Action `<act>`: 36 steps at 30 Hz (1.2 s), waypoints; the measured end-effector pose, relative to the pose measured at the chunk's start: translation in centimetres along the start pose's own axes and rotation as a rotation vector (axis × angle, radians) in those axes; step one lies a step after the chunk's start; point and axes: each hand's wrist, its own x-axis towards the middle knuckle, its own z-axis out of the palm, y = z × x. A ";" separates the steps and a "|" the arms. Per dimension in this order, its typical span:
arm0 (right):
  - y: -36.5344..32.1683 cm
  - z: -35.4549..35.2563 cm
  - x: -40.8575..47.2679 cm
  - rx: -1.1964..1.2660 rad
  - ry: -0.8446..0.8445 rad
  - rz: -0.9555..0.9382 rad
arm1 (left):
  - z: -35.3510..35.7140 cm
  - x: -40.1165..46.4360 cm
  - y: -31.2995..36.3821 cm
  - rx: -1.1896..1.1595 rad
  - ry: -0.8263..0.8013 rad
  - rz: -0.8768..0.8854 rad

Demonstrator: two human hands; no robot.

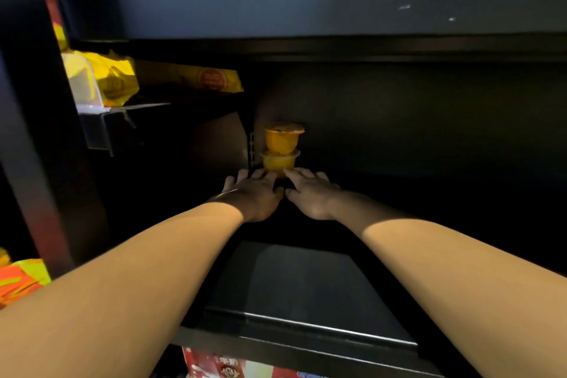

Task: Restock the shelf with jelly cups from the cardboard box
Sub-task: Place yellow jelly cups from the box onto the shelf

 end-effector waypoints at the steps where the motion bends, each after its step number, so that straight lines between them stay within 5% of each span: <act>1: -0.2 -0.1 -0.5 -0.004 0.002 0.000 | -0.1 -0.2 0.2 -0.003 0.003 0.004; 13: -2.2 -1.8 -12.3 -0.028 0.071 0.056 | -4.2 -9.3 2.9 -0.026 -0.025 0.067; 23: -4.2 -3.2 -29.5 -0.143 0.244 -0.008 | -7.9 -26.1 5.2 0.066 0.093 0.242; 36: -5.0 9.6 -45.3 -0.151 0.175 -0.022 | 4.5 -41.8 6.5 -0.045 0.005 0.334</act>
